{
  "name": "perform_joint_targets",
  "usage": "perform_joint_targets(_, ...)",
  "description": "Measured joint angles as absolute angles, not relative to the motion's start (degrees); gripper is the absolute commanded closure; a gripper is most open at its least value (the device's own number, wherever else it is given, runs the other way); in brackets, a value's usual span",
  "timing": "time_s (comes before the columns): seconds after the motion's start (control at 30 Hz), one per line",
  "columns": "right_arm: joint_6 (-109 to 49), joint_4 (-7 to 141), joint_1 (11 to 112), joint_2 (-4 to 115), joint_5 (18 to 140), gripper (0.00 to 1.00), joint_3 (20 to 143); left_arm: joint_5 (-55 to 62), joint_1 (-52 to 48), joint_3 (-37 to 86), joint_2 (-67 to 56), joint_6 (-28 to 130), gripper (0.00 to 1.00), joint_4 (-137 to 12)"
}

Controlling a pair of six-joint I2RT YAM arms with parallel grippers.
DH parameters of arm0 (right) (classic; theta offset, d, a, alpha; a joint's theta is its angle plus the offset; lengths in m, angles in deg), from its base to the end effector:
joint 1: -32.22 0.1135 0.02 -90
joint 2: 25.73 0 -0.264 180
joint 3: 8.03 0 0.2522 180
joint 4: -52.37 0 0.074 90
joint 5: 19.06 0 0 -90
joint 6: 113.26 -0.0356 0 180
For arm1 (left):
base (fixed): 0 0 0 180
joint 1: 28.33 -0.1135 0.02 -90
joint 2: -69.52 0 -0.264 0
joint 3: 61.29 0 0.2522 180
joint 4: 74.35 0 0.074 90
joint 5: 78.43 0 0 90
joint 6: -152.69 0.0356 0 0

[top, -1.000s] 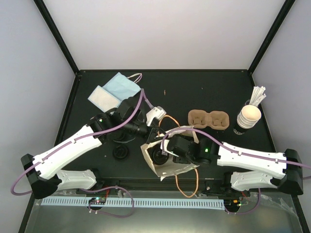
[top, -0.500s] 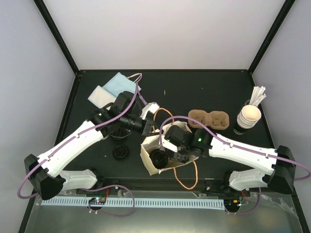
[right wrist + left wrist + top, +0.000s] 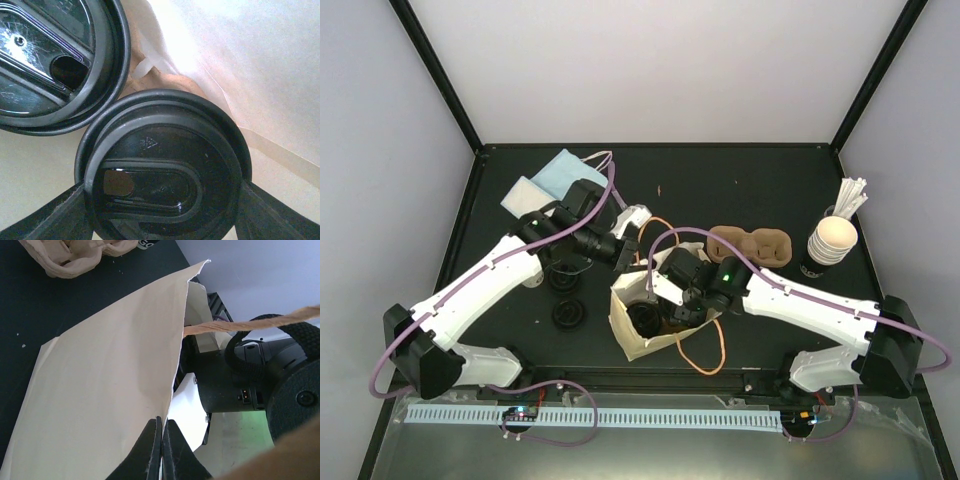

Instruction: Pack the takeout coffee

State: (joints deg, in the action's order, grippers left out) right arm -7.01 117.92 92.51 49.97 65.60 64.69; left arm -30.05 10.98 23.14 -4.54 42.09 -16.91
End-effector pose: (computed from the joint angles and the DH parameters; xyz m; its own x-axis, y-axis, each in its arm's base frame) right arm 0.1251 0.2126 0.2544 -0.2055 -0.9223 -0.3272 -0.9431 0.2760 -0.1856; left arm 0.1894 -0.1856 0.3391 -0.8201 0.3315 -0.4665 0.5716 0.4364 -0.6949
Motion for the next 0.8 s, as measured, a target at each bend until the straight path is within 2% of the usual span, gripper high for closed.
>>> perform_joint_targets(0.53, -6.22, 117.53, 91.57, 51.17, 66.43, 0.48, 65.20, -27.13, 11.01, 25.50, -5.61, 48.41, 0.98, -13.44)
perform_joint_targets(0.63, -5.91, 117.31, 91.59, 51.46, 66.23, 0.48, 65.24, -26.30, 11.01, 25.55, -5.61, 49.26, 0.92, -12.94)
perform_joint_targets(0.8, -5.50, 116.43, 91.53, 51.13, 66.56, 0.48, 64.96, -23.34, 11.22, 25.72, -5.61, 50.44, 0.75, -9.88)
